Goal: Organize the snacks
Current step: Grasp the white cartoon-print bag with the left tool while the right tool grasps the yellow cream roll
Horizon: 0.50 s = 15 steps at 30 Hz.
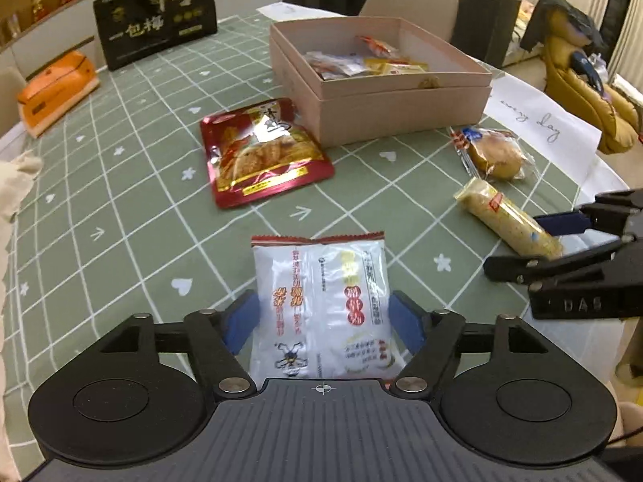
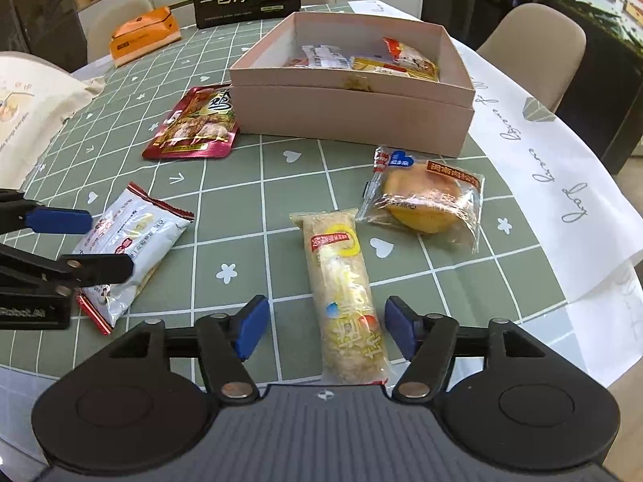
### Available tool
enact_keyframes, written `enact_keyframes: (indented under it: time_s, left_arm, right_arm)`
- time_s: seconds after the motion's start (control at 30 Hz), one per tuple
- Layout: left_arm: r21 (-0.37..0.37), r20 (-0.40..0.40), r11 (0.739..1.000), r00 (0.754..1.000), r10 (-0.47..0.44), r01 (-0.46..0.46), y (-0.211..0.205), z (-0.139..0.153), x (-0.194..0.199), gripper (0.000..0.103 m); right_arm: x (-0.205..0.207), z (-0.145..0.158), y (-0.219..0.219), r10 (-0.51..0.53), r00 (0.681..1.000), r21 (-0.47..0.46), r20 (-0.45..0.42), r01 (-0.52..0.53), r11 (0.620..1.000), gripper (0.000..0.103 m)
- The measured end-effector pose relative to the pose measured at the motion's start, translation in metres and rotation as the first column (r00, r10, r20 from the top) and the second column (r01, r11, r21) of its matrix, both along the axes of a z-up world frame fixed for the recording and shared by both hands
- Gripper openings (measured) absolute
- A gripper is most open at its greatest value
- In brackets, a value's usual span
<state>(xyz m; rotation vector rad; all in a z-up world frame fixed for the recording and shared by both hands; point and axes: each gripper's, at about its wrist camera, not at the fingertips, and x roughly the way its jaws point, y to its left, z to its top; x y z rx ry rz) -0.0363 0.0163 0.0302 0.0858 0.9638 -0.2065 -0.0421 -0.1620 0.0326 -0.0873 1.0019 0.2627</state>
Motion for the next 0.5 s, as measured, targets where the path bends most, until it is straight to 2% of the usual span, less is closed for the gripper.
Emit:
enact_keyframes:
  time_s: [0.13,0.23,0.3,0.33,0.5]
  left_arm:
    - [-0.031,-0.056,0.998,0.997,0.057,-0.059,0.001,-0.003,0.015,0.083]
    - [-0.018,-0.069,0.998,0.996,0.055,-0.057,-0.001,-0.006,0.017,0.082]
    - [-0.021,-0.065,0.999,0.997,0.048,-0.049,-0.001,-0.006,0.015,0.082]
    - [-0.028,-0.064,0.999,0.997,0.044,-0.046,0.0,-0.006,0.014,0.082]
    - [-0.081,-0.036,0.996,0.999,0.02,-0.022,0.002,0.0,0.004,0.081]
  right_arm:
    - [0.006,0.0,0.006,0.016,1.0,-0.007,0.001,-0.016,1.0,0.066]
    - [0.012,0.001,0.01,0.013,1.0,0.003,-0.006,-0.013,1.0,0.064]
    - [0.013,0.004,0.011,0.017,1.0,0.001,-0.003,-0.017,1.0,0.047]
    - [0.012,0.006,0.012,0.025,1.0,-0.006,-0.002,-0.025,1.0,0.028]
    - [0.007,0.029,0.0,0.03,0.999,0.066,-0.019,-0.029,0.997,0.028]
